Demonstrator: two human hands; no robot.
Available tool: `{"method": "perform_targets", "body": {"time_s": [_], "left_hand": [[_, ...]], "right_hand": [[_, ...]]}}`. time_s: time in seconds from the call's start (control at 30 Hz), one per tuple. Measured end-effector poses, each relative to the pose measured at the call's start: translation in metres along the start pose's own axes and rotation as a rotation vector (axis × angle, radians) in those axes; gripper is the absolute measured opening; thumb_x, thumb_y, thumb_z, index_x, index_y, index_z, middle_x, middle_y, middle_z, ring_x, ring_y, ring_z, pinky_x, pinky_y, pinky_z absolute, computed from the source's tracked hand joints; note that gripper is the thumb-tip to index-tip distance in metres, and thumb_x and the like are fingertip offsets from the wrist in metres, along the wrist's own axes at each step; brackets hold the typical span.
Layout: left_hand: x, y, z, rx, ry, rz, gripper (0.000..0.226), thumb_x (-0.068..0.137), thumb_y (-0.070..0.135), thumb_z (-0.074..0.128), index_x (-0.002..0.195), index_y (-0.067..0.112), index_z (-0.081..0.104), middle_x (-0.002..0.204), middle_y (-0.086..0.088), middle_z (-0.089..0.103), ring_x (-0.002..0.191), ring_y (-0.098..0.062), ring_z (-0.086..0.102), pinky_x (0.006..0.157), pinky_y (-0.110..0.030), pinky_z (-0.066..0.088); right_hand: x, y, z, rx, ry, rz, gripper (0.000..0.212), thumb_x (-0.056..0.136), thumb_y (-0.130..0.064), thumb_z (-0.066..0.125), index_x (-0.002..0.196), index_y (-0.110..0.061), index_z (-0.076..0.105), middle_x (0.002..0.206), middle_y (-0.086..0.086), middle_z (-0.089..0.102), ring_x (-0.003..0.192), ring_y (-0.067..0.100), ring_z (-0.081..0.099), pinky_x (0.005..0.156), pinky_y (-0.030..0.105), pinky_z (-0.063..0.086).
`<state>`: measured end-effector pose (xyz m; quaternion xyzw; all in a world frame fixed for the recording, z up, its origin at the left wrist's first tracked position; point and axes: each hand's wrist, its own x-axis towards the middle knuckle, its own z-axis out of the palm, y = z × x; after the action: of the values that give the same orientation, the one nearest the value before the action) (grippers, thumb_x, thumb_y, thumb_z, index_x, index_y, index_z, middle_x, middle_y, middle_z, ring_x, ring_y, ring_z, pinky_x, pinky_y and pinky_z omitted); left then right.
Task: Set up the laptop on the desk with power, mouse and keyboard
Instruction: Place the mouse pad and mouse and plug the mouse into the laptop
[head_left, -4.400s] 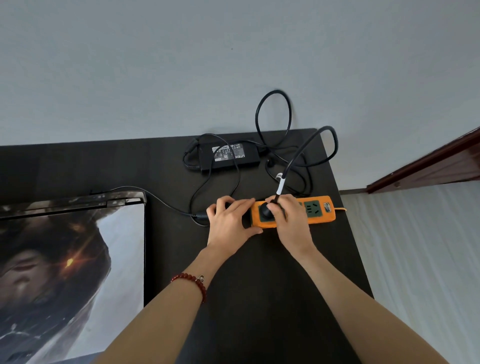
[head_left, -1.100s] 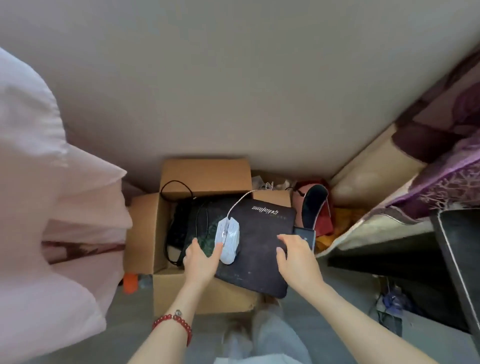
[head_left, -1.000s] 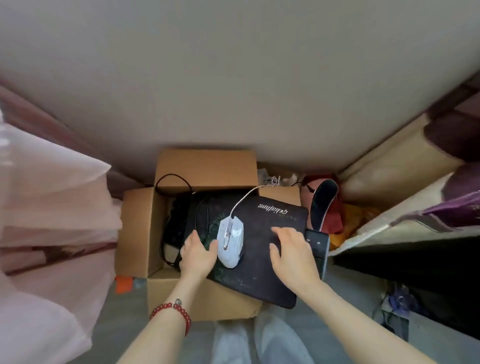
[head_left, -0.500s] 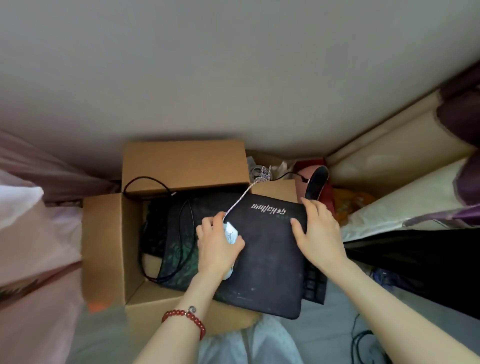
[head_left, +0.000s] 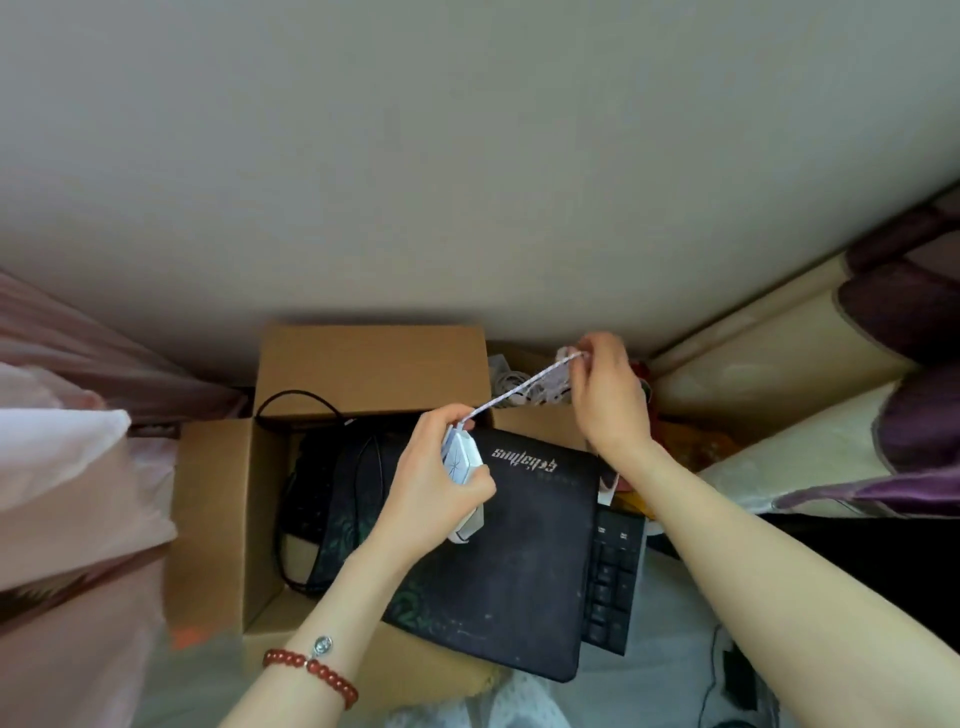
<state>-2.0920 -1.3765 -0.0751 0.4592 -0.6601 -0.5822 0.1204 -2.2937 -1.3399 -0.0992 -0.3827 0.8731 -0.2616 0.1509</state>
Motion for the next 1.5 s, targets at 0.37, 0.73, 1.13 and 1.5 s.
{"method": "perform_targets", "body": {"time_s": [0.37,0.73,1.13,1.5], "left_hand": [[-0.036,0.037,-0.037,-0.044,0.177,0.045,0.067,0.080,0.006,0.063,0.122,0.053,0.040,0.122,0.025,0.044,0.115,0.008,0.044,0.095,-0.014,0.038],[-0.055,-0.050,-0.030,0.315,-0.136,-0.234,0.069,0.078,0.012,0.057,0.140,0.029,0.033,0.133,0.009,0.043,0.113,-0.012,0.035,0.095,-0.026,0.030],[-0.024,-0.071,0.046,0.622,-0.225,-0.142,0.082,0.073,0.076,0.038,0.142,0.032,0.025,0.142,0.008,0.029,0.133,-0.018,0.018,0.110,-0.043,0.016],[-0.008,-0.060,0.050,0.457,-0.045,-0.064,0.008,0.091,0.010,0.047,0.090,0.006,0.053,0.092,-0.008,0.049,0.080,-0.037,0.055,0.072,-0.043,0.044]], "right_hand": [[-0.061,-0.094,-0.083,0.918,-0.042,0.128,0.026,0.092,-0.004,0.049,0.087,-0.024,0.065,0.080,0.001,0.072,0.081,0.019,0.071,0.072,0.030,0.059],[-0.132,-0.042,-0.031,0.781,-0.400,0.560,0.018,0.091,-0.008,0.052,0.083,-0.020,0.062,0.091,0.010,0.070,0.089,0.022,0.067,0.075,0.024,0.057],[-0.126,0.006,-0.016,0.444,-0.360,0.447,0.026,0.095,-0.006,0.041,0.112,-0.014,0.058,0.107,0.001,0.063,0.096,0.012,0.060,0.093,0.038,0.050],[-0.135,0.036,-0.025,-0.087,-0.258,0.423,0.044,0.089,-0.027,0.053,0.131,-0.019,0.041,0.134,0.004,0.043,0.128,0.023,0.032,0.104,0.045,0.028]]}}
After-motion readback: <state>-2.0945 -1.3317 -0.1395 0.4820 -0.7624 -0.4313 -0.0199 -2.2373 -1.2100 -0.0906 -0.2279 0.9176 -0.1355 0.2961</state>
